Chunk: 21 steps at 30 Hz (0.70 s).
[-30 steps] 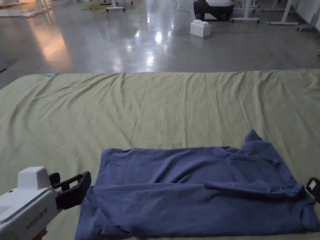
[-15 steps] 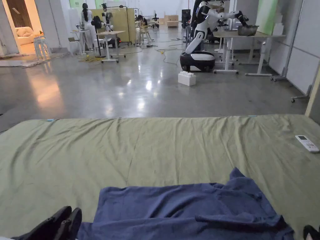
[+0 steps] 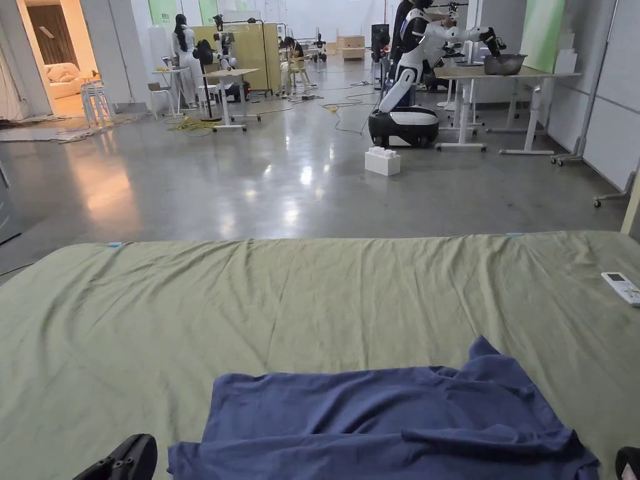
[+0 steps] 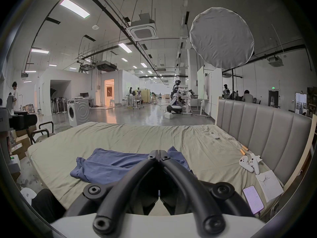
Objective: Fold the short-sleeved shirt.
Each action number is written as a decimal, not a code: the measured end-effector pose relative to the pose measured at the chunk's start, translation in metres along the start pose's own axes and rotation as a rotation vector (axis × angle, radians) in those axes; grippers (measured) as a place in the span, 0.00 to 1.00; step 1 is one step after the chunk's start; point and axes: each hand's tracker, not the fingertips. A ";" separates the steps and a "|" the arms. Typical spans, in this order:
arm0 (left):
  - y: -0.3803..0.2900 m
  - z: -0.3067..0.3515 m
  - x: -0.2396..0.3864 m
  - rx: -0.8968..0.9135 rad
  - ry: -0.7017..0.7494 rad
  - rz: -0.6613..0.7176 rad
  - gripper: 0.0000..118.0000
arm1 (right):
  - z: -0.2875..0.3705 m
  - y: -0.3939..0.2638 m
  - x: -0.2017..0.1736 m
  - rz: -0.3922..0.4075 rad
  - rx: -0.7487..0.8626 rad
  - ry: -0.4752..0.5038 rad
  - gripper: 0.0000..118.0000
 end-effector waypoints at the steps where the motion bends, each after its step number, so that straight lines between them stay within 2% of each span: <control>1: -0.002 -0.003 -0.001 -0.012 0.010 0.002 0.02 | 0.000 0.000 0.000 0.004 0.007 0.006 0.00; 5: -0.017 -0.024 -0.010 -0.072 0.020 0.028 0.02 | -0.006 -0.006 0.001 -0.013 -0.020 0.017 0.00; 6: -0.026 -0.033 -0.013 -0.090 0.022 0.038 0.08 | -0.007 -0.010 0.002 -0.038 -0.036 0.023 0.00; 7: -0.038 -0.048 -0.023 -0.132 0.061 0.104 0.21 | -0.009 -0.013 0.003 -0.052 -0.046 0.028 0.00; 8: -0.050 -0.064 -0.031 -0.233 0.033 0.146 0.44 | -0.010 -0.017 0.005 -0.069 -0.066 0.034 0.00; 9: -0.062 -0.077 -0.038 -0.297 0.054 0.201 0.54 | -0.010 -0.023 0.006 -0.093 -0.107 0.035 0.00; 11: -0.090 -0.105 -0.050 -0.361 0.059 0.300 0.55 | -0.011 -0.033 0.010 -0.075 -0.116 0.030 0.00; 14: -0.129 -0.151 -0.066 -0.483 0.067 0.391 0.55 | -0.013 -0.048 0.016 -0.093 -0.193 0.024 0.00; 18: -0.173 -0.210 -0.071 -0.637 0.114 0.346 0.55 | -0.014 -0.061 0.028 -0.142 -0.249 0.003 0.00; 21: -0.194 -0.237 -0.067 -0.724 0.138 0.293 0.54 | -0.012 -0.066 0.036 -0.147 -0.270 -0.030 0.00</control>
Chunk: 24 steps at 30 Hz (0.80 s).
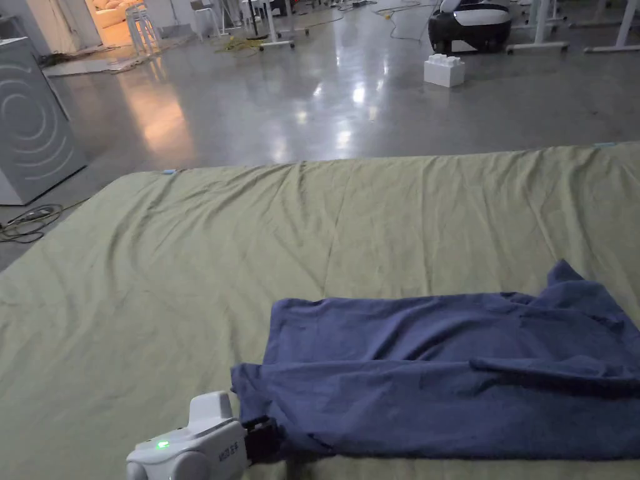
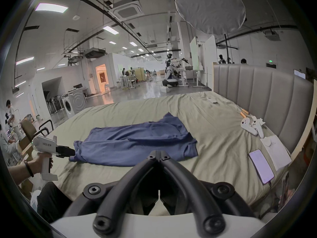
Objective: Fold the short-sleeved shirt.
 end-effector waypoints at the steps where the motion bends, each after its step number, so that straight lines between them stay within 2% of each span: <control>1: 0.000 -0.007 0.002 -0.015 -0.001 0.004 0.53 | 0.000 -0.001 0.003 -0.001 -0.011 -0.012 0.00; 3: -0.003 -0.010 0.009 -0.018 0.000 0.000 0.46 | 0.000 -0.004 0.009 -0.004 -0.027 -0.028 0.00; 4: -0.004 -0.009 0.015 0.005 0.029 -0.058 0.41 | -0.002 -0.006 0.011 -0.005 -0.038 -0.035 0.00; 5: -0.006 -0.009 0.021 0.008 0.035 -0.110 0.25 | -0.004 -0.007 0.014 -0.006 -0.048 -0.042 0.00; 6: -0.007 -0.012 0.025 -0.008 0.038 -0.155 0.16 | -0.007 -0.009 0.017 -0.007 -0.058 -0.047 0.00; 10: -0.003 -0.021 0.036 -0.072 0.035 -0.179 0.11 | -0.052 -0.006 0.033 -0.024 -0.117 -0.049 0.03; 11: 0.000 -0.024 0.035 -0.091 0.035 -0.194 0.11 | -0.074 -0.005 0.042 -0.040 -0.144 -0.037 0.20; 12: 0.000 -0.026 0.035 -0.093 0.032 -0.197 0.11 | -0.094 -0.005 0.050 -0.063 -0.178 -0.036 0.42; 13: 0.000 -0.026 0.034 -0.094 0.029 -0.197 0.11 | -0.119 -0.006 0.059 -0.075 -0.169 -0.054 0.60; 14: 0.000 -0.025 0.033 -0.095 0.025 -0.195 0.11 | -0.143 -0.005 0.066 -0.082 -0.185 -0.077 0.64; 16: 0.002 -0.025 0.031 -0.106 0.013 -0.194 0.11 | -0.188 -0.007 0.081 -0.103 -0.256 -0.137 0.61; 18: 0.002 -0.025 0.029 -0.109 0.002 -0.192 0.11 | -0.229 -0.015 0.095 -0.125 -0.312 -0.128 0.61; 21: 0.002 -0.026 0.027 -0.105 -0.004 -0.172 0.11 | -0.277 -0.031 0.101 -0.128 -0.460 -0.167 0.61; 23: 0.002 -0.027 0.027 -0.100 0.000 -0.184 0.11 | -0.283 -0.041 0.091 -0.041 -0.482 -0.192 0.58; 24: 0.001 -0.027 0.029 -0.097 0.003 -0.196 0.11 | -0.275 -0.038 0.083 0.011 -0.415 -0.207 0.56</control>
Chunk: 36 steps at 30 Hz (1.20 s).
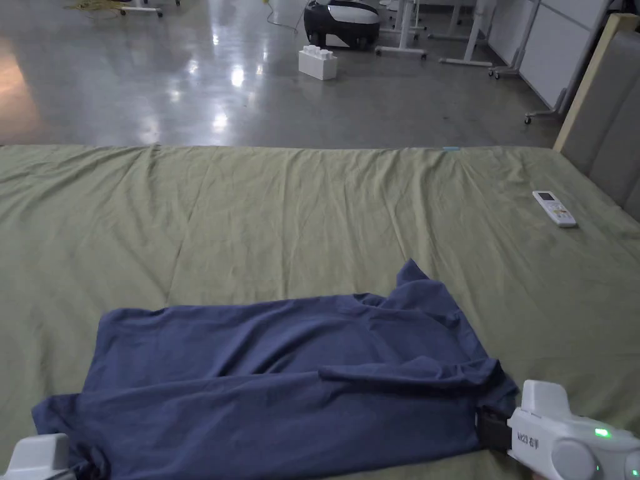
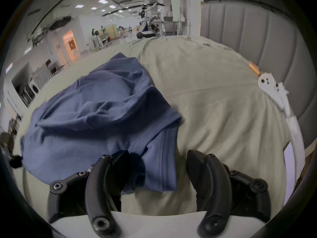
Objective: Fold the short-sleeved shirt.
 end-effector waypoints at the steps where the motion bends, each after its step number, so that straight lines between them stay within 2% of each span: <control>1: 0.000 0.000 0.001 0.003 0.005 -0.008 0.11 | 0.008 -0.001 -0.005 0.020 0.031 -0.002 0.56; 3: -0.001 0.000 0.004 0.008 0.015 -0.022 0.11 | 0.015 -0.005 -0.017 0.092 0.028 -0.007 0.18; 4: 0.000 0.000 0.005 0.006 0.022 -0.047 0.11 | 0.014 -0.005 -0.021 0.142 0.015 -0.026 0.07; 5: 0.005 0.002 0.006 -0.002 0.024 -0.075 0.11 | 0.011 -0.004 -0.022 0.176 -0.011 -0.014 0.07; 6: 0.010 0.003 0.006 -0.025 0.020 -0.092 0.11 | 0.013 -0.004 -0.025 0.170 -0.013 -0.008 0.06; 7: 0.015 0.003 0.003 -0.041 0.011 -0.091 0.11 | 0.016 -0.001 -0.020 0.141 -0.009 0.001 0.05; 8: 0.018 0.008 0.000 -0.046 0.002 -0.070 0.09 | 0.023 0.001 -0.012 0.060 0.025 0.051 0.05; 9: 0.019 0.017 -0.004 0.030 -0.026 -0.020 0.08 | 0.031 0.002 -0.005 0.017 0.049 0.086 0.04; 11: 0.021 0.038 -0.007 0.202 -0.064 -0.002 0.08 | 0.051 0.008 0.002 0.003 0.084 0.028 0.04; 12: 0.018 0.048 -0.015 0.115 -0.024 -0.021 0.08 | 0.061 0.008 0.006 0.000 0.096 0.039 0.04; 14: 0.019 0.067 -0.032 0.145 -0.080 0.074 0.08 | 0.083 0.007 0.010 -0.014 0.100 0.023 0.04; 17: 0.008 0.094 -0.048 0.179 -0.113 0.130 0.08 | 0.115 -0.010 0.015 -0.051 0.107 0.026 0.04; 21: 0.009 0.082 -0.038 0.140 -0.109 0.071 0.08 | 0.163 -0.049 0.017 -0.065 0.096 0.030 0.04; 22: 0.008 0.081 -0.037 0.112 -0.123 0.069 0.08 | 0.168 -0.061 0.022 -0.099 0.074 0.033 0.04; 25: -0.021 0.104 -0.054 0.084 -0.130 0.056 0.08 | 0.191 -0.094 0.025 -0.141 0.027 0.050 0.04; 26: -0.020 0.100 -0.055 0.071 -0.126 0.048 0.08 | 0.198 -0.101 0.019 -0.138 0.008 0.046 0.04; 27: -0.079 0.138 -0.063 0.058 -0.121 0.037 0.08 | 0.201 -0.108 0.018 -0.133 0.002 0.046 0.04; 28: -0.093 0.143 -0.063 0.060 -0.109 0.016 0.08 | 0.200 -0.113 0.016 -0.121 -0.018 0.044 0.04; 31: -0.100 0.128 -0.057 0.024 -0.118 0.021 0.08 | 0.189 -0.117 0.014 -0.111 -0.029 0.040 0.05; 32: -0.103 0.124 -0.056 0.032 -0.118 0.026 0.10 | 0.186 -0.116 0.013 -0.103 -0.035 0.033 0.06; 33: -0.106 0.124 -0.055 0.051 -0.122 0.011 0.18 | 0.184 -0.114 0.012 -0.087 -0.051 0.022 0.14; 34: -0.110 0.129 -0.050 0.107 -0.127 -0.032 0.32 | 0.176 -0.116 0.018 -0.068 -0.067 0.002 0.33; 35: -0.102 0.141 -0.061 0.162 -0.124 -0.067 0.51 | 0.180 -0.116 0.018 -0.061 -0.058 0.002 0.55; 36: -0.099 0.150 -0.067 0.198 -0.111 -0.064 0.57 | 0.190 -0.114 0.020 -0.064 -0.044 0.009 0.58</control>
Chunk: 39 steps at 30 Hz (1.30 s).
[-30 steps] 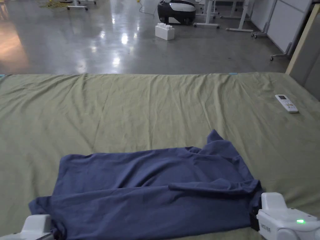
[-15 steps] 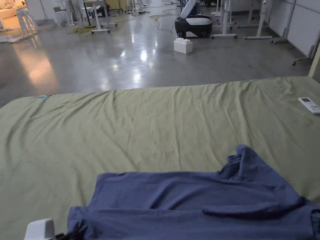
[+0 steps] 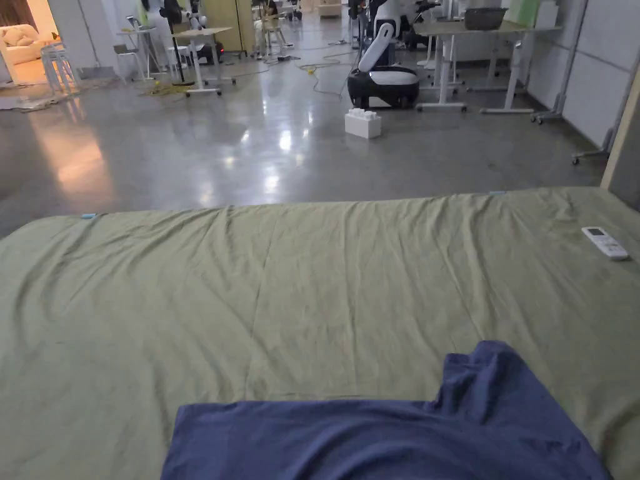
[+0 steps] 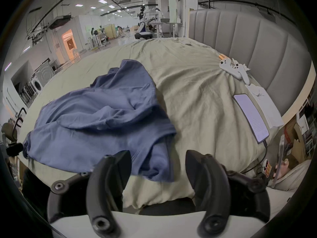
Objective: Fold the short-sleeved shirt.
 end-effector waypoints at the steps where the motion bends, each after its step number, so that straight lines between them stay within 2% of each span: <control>1: 0.005 0.011 -0.005 0.050 0.000 -0.009 0.57 | 0.012 0.003 0.001 -0.024 0.039 0.028 0.57; 2: 0.009 0.022 -0.009 0.105 0.003 -0.018 0.57 | 0.021 0.003 0.004 -0.048 0.078 0.059 0.57; 4: 0.023 0.055 0.021 0.222 0.011 -0.016 0.57 | 0.049 0.012 0.000 -0.052 0.188 0.106 0.57; 10: 0.058 0.149 0.069 0.566 0.027 -0.087 0.57 | 0.139 0.036 -0.036 0.053 0.509 0.168 0.57; 12: 0.066 0.172 0.092 0.626 0.012 -0.122 0.57 | 0.160 0.039 -0.046 0.075 0.624 0.185 0.57; 15: 0.071 0.196 0.108 0.685 -0.007 -0.107 0.57 | 0.179 0.041 -0.057 0.078 0.695 0.239 0.57; 16: 0.072 0.202 0.112 0.690 -0.008 -0.111 0.56 | 0.184 0.041 -0.061 0.075 0.710 0.247 0.54; 17: 0.073 0.206 0.115 0.697 -0.004 -0.119 0.54 | 0.188 0.040 -0.064 0.077 0.728 0.265 0.44; 18: 0.073 0.211 0.119 0.714 0.008 -0.134 0.50 | 0.190 0.041 -0.067 0.091 0.726 0.289 0.34; 19: 0.070 0.213 0.124 0.741 0.030 -0.153 0.40 | 0.193 0.039 -0.070 0.103 0.737 0.294 0.25; 20: 0.065 0.218 0.126 0.803 0.055 -0.165 0.20 | 0.195 0.038 -0.074 0.115 0.742 0.290 0.17; 21: 0.063 0.223 0.128 0.840 0.069 -0.173 0.09 | 0.197 0.037 -0.078 0.128 0.747 0.283 0.13; 22: 0.063 0.228 0.131 0.868 0.080 -0.179 0.09 | 0.199 0.037 -0.080 0.157 0.758 0.265 0.08; 26: 0.066 0.236 0.138 0.826 0.092 -0.214 0.05 | 0.209 0.036 -0.089 0.253 0.836 0.200 0.01; 28: 0.067 0.235 0.138 0.809 0.101 -0.215 0.03 | 0.207 0.034 -0.089 0.207 0.789 0.243 0.00; 29: 0.067 0.235 0.137 0.802 0.093 -0.209 0.03 | 0.209 0.035 -0.091 0.234 0.832 0.237 0.00; 31: 0.069 0.230 0.134 0.780 0.065 -0.168 0.03 | 0.205 0.036 -0.092 0.205 0.780 0.233 0.00; 33: 0.070 0.226 0.133 0.773 0.061 -0.162 0.03 | 0.206 0.037 -0.091 0.221 0.803 0.221 0.00; 39: 0.070 0.215 0.129 0.720 0.056 -0.146 0.03 | 0.199 0.039 -0.085 0.170 0.773 0.239 0.00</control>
